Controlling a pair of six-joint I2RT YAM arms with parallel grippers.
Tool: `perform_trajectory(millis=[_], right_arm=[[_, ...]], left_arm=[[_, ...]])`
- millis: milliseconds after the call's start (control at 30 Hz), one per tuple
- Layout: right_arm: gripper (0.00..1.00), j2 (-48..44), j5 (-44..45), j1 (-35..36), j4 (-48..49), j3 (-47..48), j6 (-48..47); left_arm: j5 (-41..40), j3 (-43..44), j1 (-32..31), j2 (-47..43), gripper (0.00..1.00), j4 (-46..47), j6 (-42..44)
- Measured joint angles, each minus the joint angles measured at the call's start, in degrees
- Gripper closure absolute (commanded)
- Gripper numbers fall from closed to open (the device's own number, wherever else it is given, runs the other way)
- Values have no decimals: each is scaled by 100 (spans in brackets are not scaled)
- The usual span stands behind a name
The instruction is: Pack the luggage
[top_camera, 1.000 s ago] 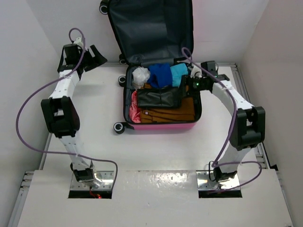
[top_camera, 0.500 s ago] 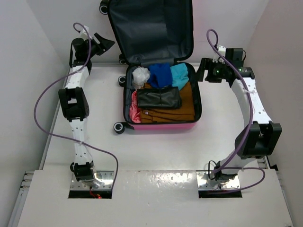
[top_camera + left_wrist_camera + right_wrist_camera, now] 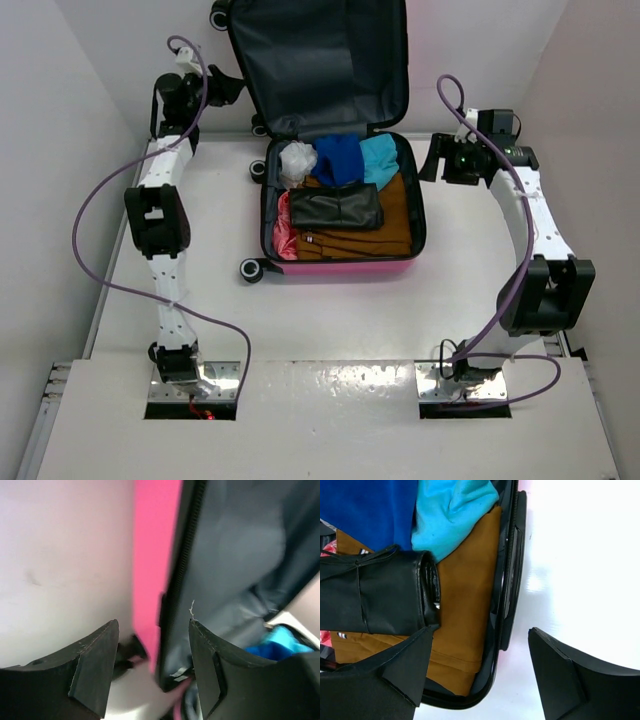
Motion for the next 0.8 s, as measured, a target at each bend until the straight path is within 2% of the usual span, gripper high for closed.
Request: perform_trajectory(millis=[100,300,500,800], right_arm=[[23,0,46,0,0,2,-33],[23,103,151,7,-2,70,-129],[23,240,256,39,-4,192,-243],[24,391,365,120,-55,398,-352]], left_arm=[[-369,168,-13,0,36,-98,334],[-807,1058,-94,83,33,50,721],[-1067,1224,-365,114,33,289,935],[-2114,1482,-713,579,40,284,1316]])
